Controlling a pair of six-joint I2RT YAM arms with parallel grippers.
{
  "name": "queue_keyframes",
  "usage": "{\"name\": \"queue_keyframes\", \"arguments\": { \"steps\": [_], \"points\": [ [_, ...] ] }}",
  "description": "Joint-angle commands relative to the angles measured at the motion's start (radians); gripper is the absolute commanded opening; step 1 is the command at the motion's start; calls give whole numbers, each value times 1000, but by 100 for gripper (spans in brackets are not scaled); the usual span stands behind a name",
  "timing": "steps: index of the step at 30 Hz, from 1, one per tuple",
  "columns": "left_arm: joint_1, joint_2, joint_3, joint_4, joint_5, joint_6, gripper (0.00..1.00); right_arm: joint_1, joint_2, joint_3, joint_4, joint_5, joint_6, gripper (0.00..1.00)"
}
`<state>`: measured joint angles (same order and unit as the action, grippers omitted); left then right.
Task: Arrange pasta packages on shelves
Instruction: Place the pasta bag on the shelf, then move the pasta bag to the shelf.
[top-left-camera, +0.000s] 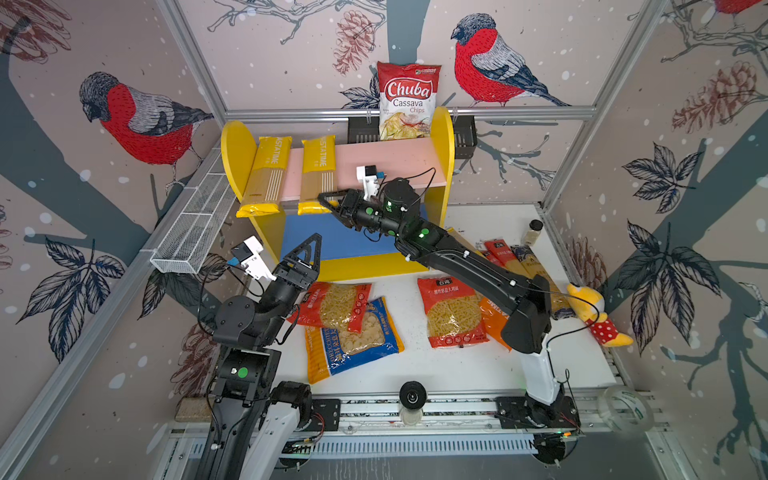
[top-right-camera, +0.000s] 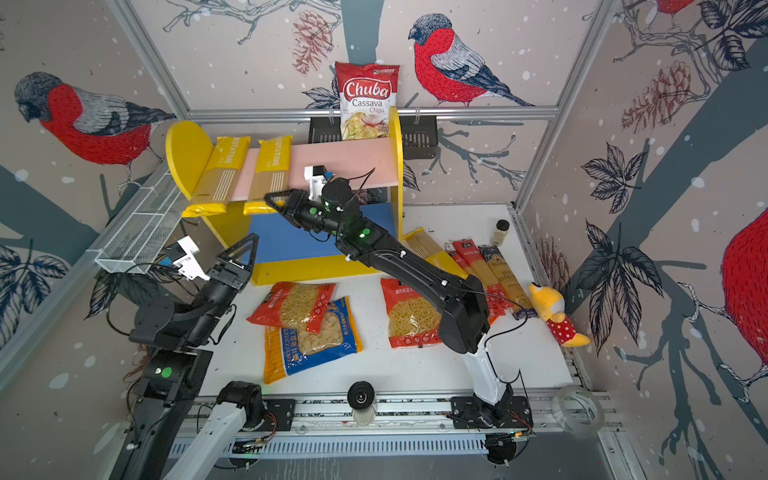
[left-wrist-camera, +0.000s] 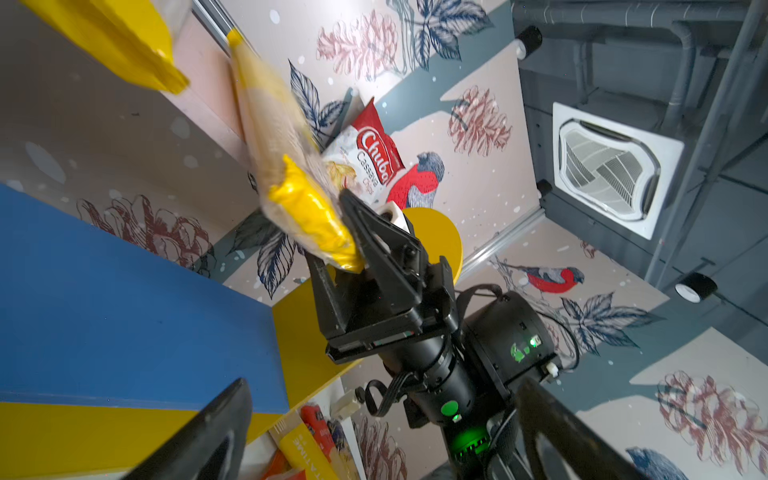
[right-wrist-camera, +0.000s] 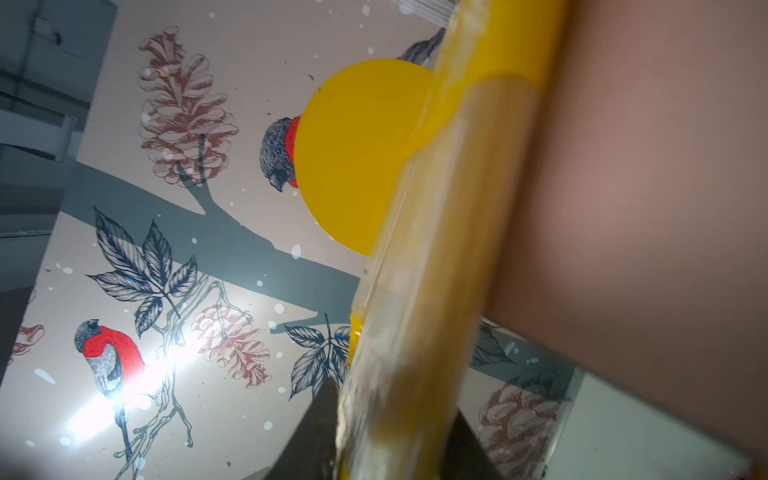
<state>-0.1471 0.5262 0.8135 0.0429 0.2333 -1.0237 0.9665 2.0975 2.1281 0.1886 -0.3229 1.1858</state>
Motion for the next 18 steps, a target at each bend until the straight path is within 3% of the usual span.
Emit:
{"name": "queue_keyframes", "arguments": {
  "steps": [1, 8, 13, 18],
  "points": [
    [4, 17, 27, -36, -62, -16, 98, 2, 22, 31, 61, 6, 20, 51],
    [28, 107, 7, 129, 12, -118, 98, -9, -89, -165, 144, -36, -3, 67],
    [32, 219, -21, 360, 96, -213, 98, -36, -238, -417, 280, -28, 4, 71],
    [31, 323, 29, 421, 111, -213, 98, -41, -386, -600, 274, 34, -91, 72]
  ]
}}
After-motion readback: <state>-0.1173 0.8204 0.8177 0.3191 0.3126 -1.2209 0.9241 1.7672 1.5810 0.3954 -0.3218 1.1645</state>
